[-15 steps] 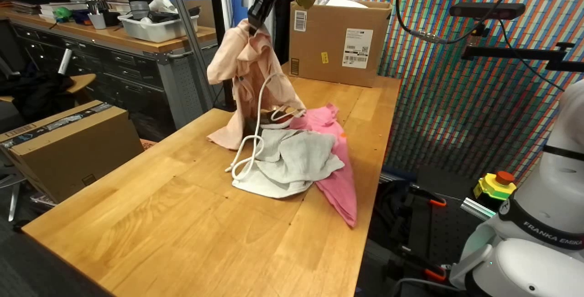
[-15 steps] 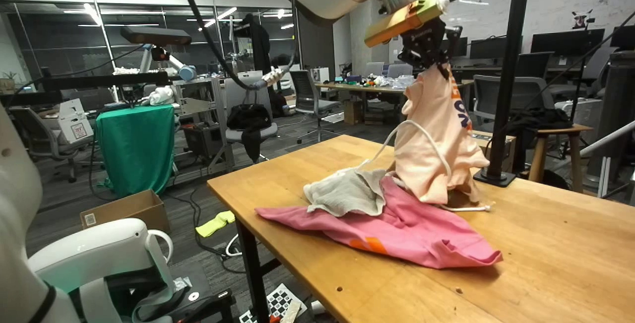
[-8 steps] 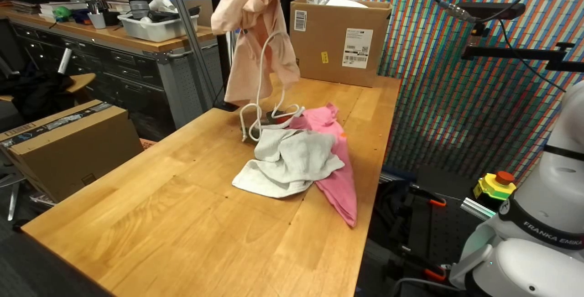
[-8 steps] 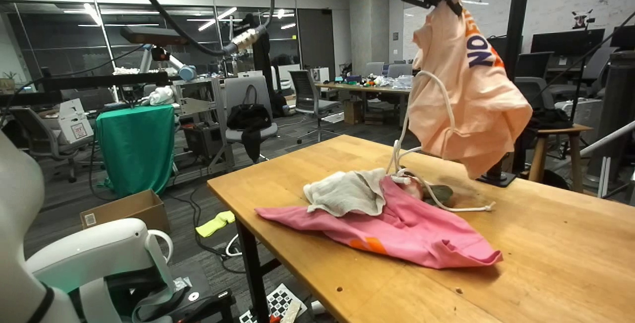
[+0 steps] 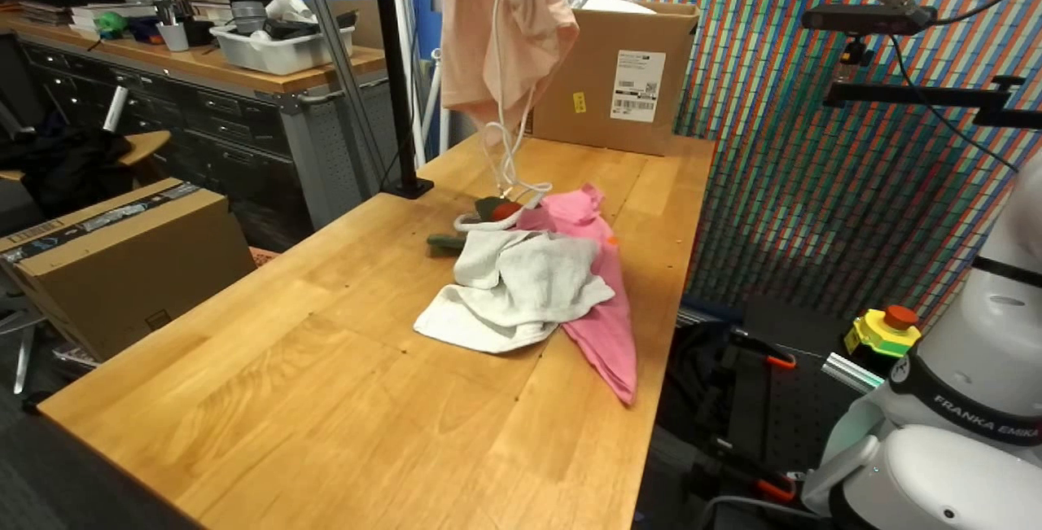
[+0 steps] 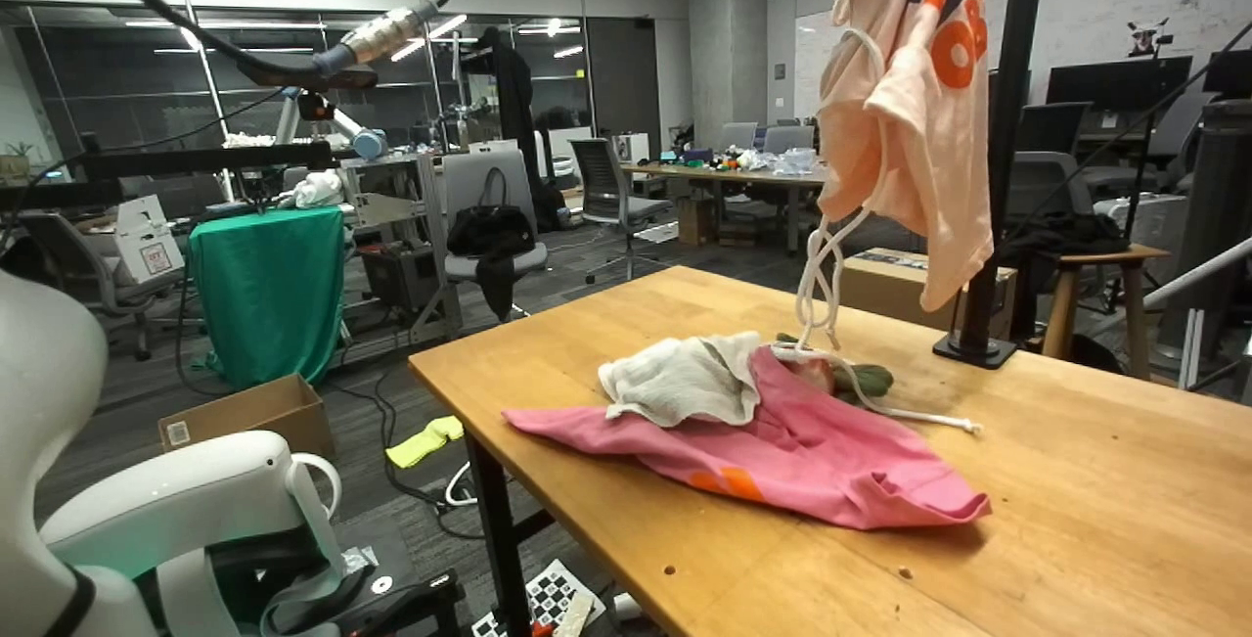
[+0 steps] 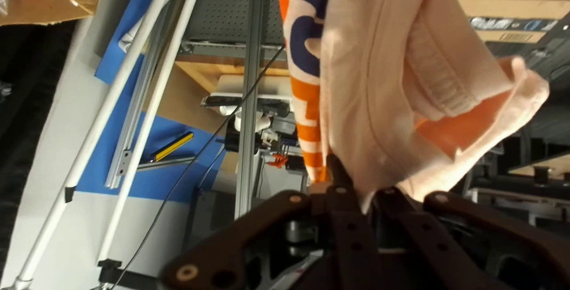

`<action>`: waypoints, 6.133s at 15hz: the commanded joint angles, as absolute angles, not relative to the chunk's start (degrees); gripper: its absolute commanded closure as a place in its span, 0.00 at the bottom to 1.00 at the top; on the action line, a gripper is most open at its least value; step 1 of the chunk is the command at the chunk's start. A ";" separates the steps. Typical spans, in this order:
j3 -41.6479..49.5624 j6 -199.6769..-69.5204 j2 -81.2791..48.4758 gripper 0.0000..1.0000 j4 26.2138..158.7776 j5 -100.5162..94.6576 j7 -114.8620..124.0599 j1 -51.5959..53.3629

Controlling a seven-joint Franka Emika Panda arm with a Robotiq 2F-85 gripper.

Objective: Move the peach shirt to the right, move the white towel and pink shirt to the left, move the radish backwards, move the long white rope to the right

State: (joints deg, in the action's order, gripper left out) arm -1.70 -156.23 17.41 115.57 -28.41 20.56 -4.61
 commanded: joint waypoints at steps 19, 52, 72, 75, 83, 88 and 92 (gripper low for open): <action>-49.20 -175.52 24.20 0.95 102.32 -90.21 108.16 -75.10; -0.44 -122.28 -10.66 0.24 98.14 -75.24 65.89 -22.18; 3.78 -148.17 1.05 0.00 125.62 -35.75 20.24 -6.75; 2.78 -147.86 1.46 0.00 129.27 -26.60 9.27 -4.84; -0.76 -139.60 1.90 0.00 132.28 -2.38 -20.07 -0.54; -2.16 -132.76 1.75 0.00 131.30 1.95 -27.80 1.29; -3.04 -133.37 1.80 0.00 132.52 3.58 -31.86 2.49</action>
